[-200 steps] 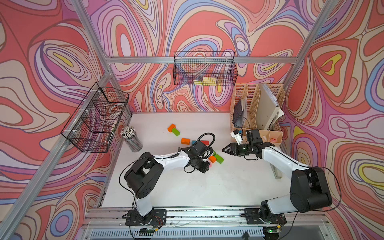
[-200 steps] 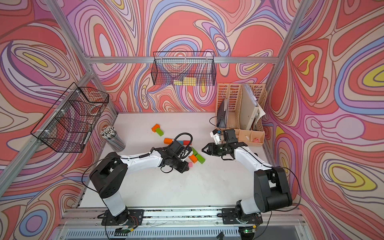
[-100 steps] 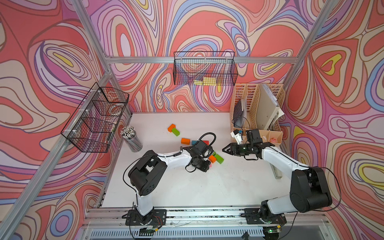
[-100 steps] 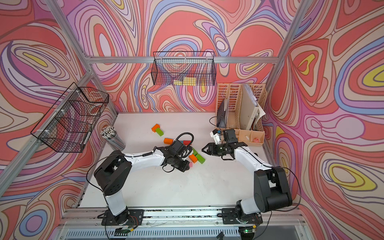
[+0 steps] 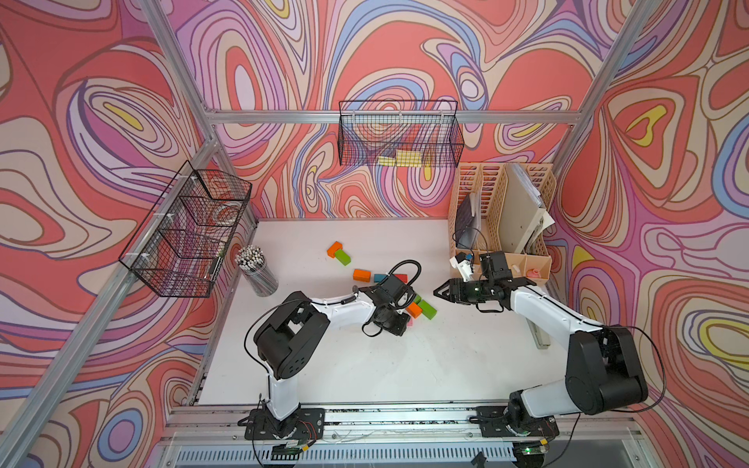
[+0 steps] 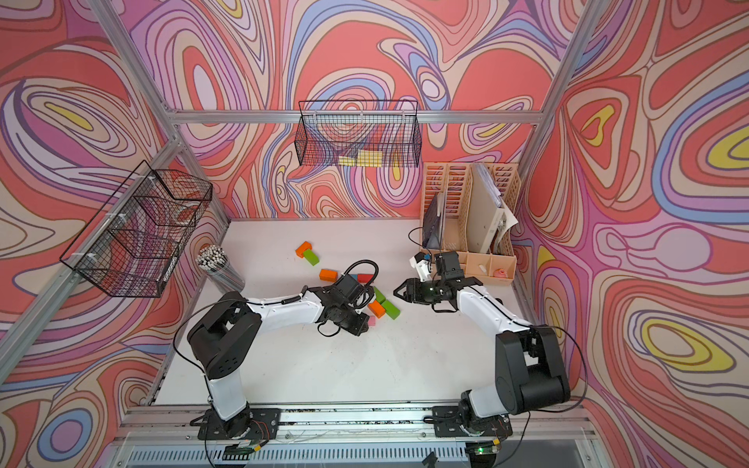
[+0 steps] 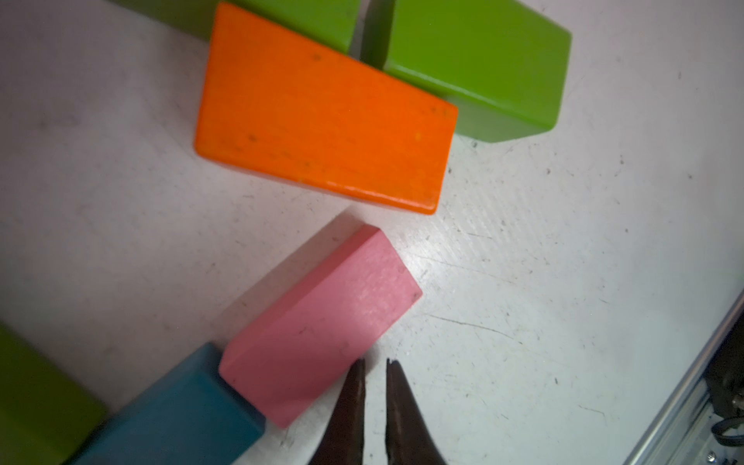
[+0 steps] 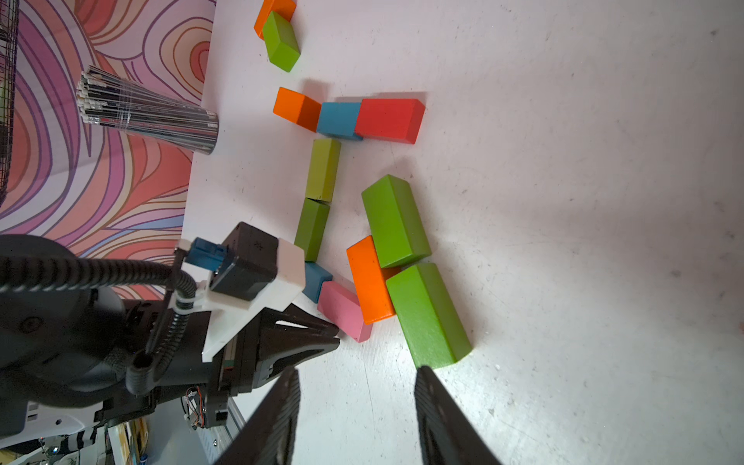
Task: Assemble the letter c with building blocks
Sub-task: Assemble the building block at the center of the board.
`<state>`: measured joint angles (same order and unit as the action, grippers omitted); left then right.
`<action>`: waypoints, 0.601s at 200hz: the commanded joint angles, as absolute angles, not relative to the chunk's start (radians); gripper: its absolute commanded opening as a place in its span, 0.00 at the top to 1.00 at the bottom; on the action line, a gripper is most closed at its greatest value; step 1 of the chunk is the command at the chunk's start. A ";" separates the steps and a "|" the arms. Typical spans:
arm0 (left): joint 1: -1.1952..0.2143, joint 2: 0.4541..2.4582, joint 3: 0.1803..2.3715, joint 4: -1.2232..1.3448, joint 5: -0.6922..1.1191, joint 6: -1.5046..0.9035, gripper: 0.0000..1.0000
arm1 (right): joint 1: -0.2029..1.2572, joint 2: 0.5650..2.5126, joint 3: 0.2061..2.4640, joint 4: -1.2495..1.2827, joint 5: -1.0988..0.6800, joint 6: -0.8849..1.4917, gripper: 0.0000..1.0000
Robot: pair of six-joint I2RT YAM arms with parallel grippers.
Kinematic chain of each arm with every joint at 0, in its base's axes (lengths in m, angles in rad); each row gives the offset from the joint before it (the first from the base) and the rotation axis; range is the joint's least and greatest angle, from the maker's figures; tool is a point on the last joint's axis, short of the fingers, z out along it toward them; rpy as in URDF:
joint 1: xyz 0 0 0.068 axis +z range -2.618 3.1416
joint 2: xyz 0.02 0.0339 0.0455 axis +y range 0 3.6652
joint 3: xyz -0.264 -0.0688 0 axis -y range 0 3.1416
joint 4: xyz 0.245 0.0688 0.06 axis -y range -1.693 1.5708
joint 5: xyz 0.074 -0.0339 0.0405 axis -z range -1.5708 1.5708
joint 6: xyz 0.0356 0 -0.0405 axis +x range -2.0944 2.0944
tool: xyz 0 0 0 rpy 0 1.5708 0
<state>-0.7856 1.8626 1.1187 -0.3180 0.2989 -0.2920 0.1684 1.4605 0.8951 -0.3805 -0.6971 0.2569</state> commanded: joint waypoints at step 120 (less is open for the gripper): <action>-0.788 1.873 1.159 -0.347 0.279 -0.288 0.85 | 0.161 1.437 0.879 -0.368 -0.695 0.262 0.50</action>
